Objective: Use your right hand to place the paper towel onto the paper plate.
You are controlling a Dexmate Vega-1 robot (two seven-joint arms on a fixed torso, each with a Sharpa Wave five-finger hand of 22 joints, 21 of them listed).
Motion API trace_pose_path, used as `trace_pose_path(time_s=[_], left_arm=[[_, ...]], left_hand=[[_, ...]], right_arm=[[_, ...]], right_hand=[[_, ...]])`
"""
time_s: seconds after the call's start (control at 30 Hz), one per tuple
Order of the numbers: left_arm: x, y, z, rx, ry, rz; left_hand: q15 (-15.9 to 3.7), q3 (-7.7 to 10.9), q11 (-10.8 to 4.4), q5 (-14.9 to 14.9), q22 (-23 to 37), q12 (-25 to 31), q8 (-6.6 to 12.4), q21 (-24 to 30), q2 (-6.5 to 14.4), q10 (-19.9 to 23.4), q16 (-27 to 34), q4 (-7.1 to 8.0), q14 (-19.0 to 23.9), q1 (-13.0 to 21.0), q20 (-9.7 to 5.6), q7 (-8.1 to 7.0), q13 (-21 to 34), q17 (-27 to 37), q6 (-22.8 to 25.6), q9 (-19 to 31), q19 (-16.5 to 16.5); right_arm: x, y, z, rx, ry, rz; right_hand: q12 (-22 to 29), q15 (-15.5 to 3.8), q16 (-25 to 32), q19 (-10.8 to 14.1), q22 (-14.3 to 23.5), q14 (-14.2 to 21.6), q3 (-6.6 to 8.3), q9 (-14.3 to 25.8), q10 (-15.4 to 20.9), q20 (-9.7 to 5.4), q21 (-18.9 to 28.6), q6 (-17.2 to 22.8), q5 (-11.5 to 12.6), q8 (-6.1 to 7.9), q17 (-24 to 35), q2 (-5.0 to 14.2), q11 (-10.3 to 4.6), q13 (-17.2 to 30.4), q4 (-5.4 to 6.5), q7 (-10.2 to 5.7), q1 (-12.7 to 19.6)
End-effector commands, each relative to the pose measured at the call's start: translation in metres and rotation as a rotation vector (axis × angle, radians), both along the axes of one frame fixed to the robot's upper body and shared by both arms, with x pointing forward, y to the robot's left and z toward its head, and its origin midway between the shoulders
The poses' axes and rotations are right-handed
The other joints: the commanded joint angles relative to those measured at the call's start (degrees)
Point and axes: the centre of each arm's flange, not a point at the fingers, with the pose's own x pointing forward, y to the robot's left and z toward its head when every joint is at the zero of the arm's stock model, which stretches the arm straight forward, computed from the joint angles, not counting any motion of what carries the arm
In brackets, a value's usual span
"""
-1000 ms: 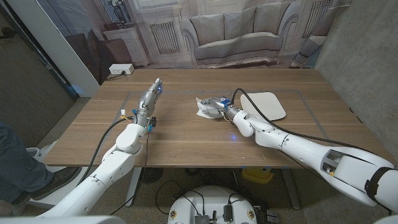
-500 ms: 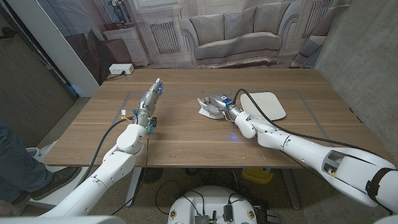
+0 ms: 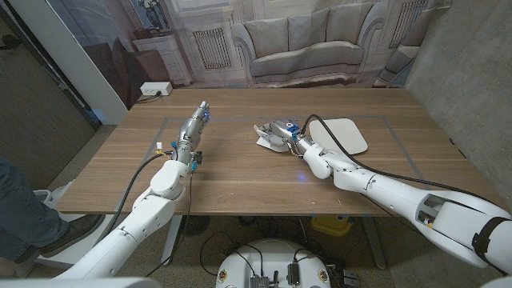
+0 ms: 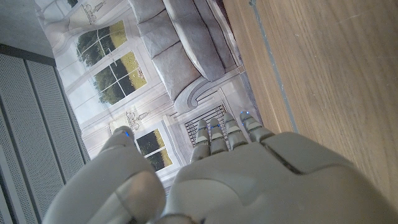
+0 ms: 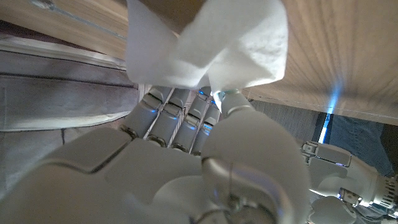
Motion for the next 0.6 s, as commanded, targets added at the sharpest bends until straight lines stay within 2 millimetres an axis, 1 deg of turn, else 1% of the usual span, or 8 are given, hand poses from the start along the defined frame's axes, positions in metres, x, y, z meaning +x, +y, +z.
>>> trace_pose_path(time_s=[0.03, 0.2, 0.23, 0.37, 0.43, 0.6], left_arm=[[0.0, -0.002, 0.001, 0.0, -0.005, -0.007], [0.001, -0.002, 0.002, 0.004, -0.008, -0.009], [0.001, -0.002, 0.003, 0.006, -0.009, -0.011], [0.001, -0.001, 0.004, 0.01, -0.009, -0.012], [0.001, -0.001, 0.005, 0.013, -0.008, -0.012], [0.002, -0.001, 0.007, 0.017, -0.01, -0.014]], left_hand=[[0.07, -0.09, -0.21, -0.14, 0.22, 0.17, 0.23, 0.07, 0.23, 0.33, 0.0, -0.02, 0.48, 0.05, 0.0, -0.17, 0.15, 0.24, 0.43, 0.1, 0.07], [0.04, -0.13, -0.28, -0.16, 0.22, 0.17, 0.2, 0.07, 0.25, 0.34, -0.03, -0.03, 0.42, 0.07, 0.05, -0.17, 0.15, 0.24, 0.42, 0.1, 0.06], [0.04, -0.14, -0.23, -0.16, 0.22, 0.16, 0.18, 0.07, 0.25, 0.3, -0.03, -0.03, 0.42, 0.07, 0.02, -0.13, 0.15, 0.24, 0.38, 0.1, 0.06], [-0.03, -0.17, -0.31, -0.17, 0.22, 0.15, 0.19, 0.07, 0.24, 0.29, -0.04, -0.03, 0.39, 0.08, 0.05, 0.0, 0.15, 0.24, 0.43, 0.1, 0.05], [-0.11, -0.2, -0.69, -0.17, 0.22, 0.16, 0.17, 0.06, 0.23, 0.33, -0.04, -0.04, 0.39, 0.09, 0.05, 0.04, 0.15, 0.24, 0.4, 0.1, 0.04], [-0.21, -0.26, -0.47, -0.18, 0.22, 0.19, 0.14, 0.07, 0.22, 0.42, -0.04, -0.05, 0.41, 0.1, 0.05, 0.12, 0.15, 0.23, 0.38, 0.1, 0.06]], right_arm=[[-0.012, -0.005, 0.011, 0.021, -0.042, 0.008], [-0.016, -0.007, 0.014, 0.032, -0.041, 0.014], [-0.017, -0.008, 0.015, 0.035, -0.044, 0.019], [-0.021, -0.008, 0.017, 0.037, -0.052, 0.027], [-0.022, -0.009, 0.018, 0.036, -0.058, 0.028], [-0.023, -0.01, 0.021, 0.037, -0.069, 0.033]], right_hand=[[0.04, -6.7, -0.27, 0.68, 0.29, 0.5, 0.09, 0.32, 0.5, -6.85, 0.26, 0.44, -0.06, 0.29, 0.19, -0.15, 0.11, 0.14, 0.57, 0.09, -0.02], [-0.08, -6.67, -0.41, 0.64, 0.3, 0.53, -0.06, 0.35, 0.54, -6.83, 0.32, 0.39, -0.11, 0.15, 0.18, -0.22, 0.41, 0.15, 0.8, 0.28, -0.2], [-0.17, -6.6, -0.49, 0.63, 0.31, 0.62, -0.25, 0.37, 0.59, -6.76, 0.39, 0.45, -0.16, 0.07, 0.18, -0.19, 0.81, 0.15, 1.16, 0.33, -0.58], [-0.31, -6.59, -0.7, 0.57, 0.31, 0.52, -0.43, 0.4, 0.64, -6.79, 0.44, 0.25, -0.19, -0.14, 0.15, -0.22, 0.86, 0.15, 1.42, 0.41, -0.87], [-0.37, -6.62, -0.79, 0.53, 0.31, 0.49, -0.47, 0.41, 0.66, -6.8, 0.47, 0.25, -0.19, -0.2, 0.14, -0.2, 0.84, 0.16, 1.5, 0.43, -0.92], [-0.56, -6.76, -0.96, 0.43, 0.3, 0.46, -0.39, 0.44, 0.62, -6.86, 0.51, 0.24, -0.15, -0.34, 0.14, -0.06, 0.81, 0.16, 1.46, 0.53, -0.7]])
